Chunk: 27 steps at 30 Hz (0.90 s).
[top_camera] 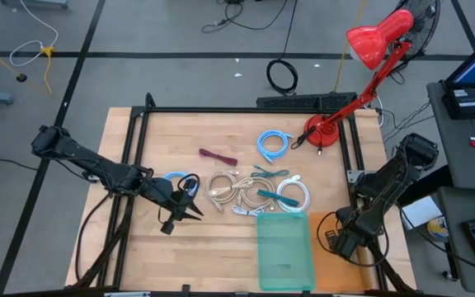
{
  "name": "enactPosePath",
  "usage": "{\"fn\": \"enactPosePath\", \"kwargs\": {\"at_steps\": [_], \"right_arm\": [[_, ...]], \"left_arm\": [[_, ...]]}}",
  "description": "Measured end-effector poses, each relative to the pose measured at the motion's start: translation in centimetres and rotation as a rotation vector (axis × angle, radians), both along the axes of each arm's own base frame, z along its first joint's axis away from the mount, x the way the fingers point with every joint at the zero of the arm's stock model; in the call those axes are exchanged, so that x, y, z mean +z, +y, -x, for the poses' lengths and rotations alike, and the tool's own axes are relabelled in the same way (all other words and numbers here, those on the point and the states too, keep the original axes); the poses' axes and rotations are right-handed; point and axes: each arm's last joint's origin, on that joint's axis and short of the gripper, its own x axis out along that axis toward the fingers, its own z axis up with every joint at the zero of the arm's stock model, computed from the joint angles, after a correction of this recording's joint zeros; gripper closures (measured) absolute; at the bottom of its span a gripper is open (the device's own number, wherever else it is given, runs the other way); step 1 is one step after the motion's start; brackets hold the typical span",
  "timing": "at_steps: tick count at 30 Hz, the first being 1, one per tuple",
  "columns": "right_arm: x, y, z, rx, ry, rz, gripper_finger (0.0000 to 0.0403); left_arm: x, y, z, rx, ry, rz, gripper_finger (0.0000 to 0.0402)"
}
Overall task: Pick & Place USB Port
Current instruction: Put the black charger cable into the orange bin, then put the light blue charger cable into the blue bin
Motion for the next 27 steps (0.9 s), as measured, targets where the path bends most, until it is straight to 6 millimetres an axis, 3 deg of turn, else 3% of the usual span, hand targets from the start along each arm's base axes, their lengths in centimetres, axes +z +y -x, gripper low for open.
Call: {"fn": "enactPosePath", "kwargs": {"at_steps": [10,17,20,27], "right_arm": [[1.8,-1.2,-0.1,-0.037,-0.03,-0.064,0.0307],[2.9,-2.8,0.1,-0.025,-0.13,0.023,0.0307],[3.4,-3.3,-0.3,-0.013,-0.277,0.062,0.0307],[5.3,-4.2,-2.5,0.091,-0.832,0.231,0.0307]], "left_arm": [[0.0,0.0,0.0,-0.003,-0.008,-0.004,0.0335],[0.0,0.0,0.0,-0.003,-0.007,-0.005,0.0334],[0.0,0.0,0.0,-0.004,-0.008,-0.008,0.0335],[0.0,0.0,0.0,-0.009,-0.012,-0.015,0.0334]]}}
